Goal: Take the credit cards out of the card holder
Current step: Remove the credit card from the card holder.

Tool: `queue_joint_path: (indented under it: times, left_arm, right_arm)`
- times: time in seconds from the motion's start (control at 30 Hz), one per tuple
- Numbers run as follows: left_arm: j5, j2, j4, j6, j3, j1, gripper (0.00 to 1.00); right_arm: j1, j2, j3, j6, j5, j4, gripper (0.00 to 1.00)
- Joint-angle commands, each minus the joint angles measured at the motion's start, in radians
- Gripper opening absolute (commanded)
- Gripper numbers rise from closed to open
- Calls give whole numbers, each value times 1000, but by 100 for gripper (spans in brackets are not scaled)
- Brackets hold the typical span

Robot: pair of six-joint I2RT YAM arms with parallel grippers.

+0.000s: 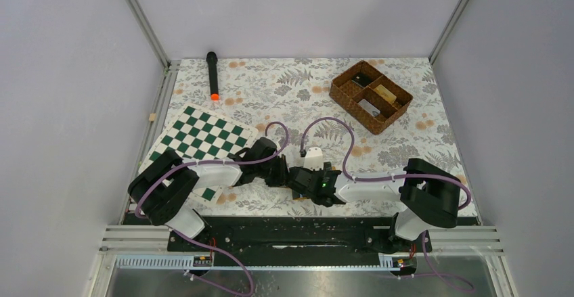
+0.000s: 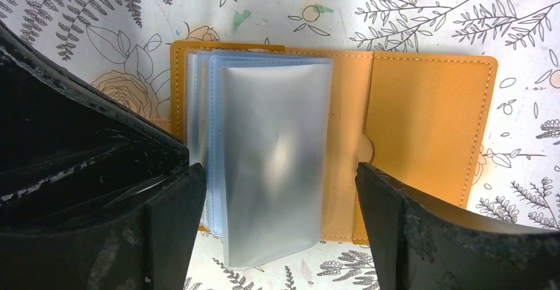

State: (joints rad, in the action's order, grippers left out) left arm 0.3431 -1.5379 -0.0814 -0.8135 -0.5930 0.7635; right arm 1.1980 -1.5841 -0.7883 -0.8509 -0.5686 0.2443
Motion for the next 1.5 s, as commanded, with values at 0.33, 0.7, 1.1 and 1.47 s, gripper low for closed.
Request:
queue_joint_path:
  times: [0.33, 0.7, 1.1, 1.47]
  left_arm:
    - [-56, 3, 75, 26, 23, -12, 8]
    - [-64, -1, 80, 29, 24, -16, 8]
    - [-74, -1, 123, 41, 4, -17, 8]
    - [-66, 3, 126, 37, -3, -17, 8]
  right_arm:
    - [9, 78, 48, -21, -68, 37, 73]
    - [7, 192, 126, -41, -83, -3, 61]
    - [-5, 275, 177, -53, -143, 61, 65]
    - [-1, 168, 75, 30, -39, -21, 90]
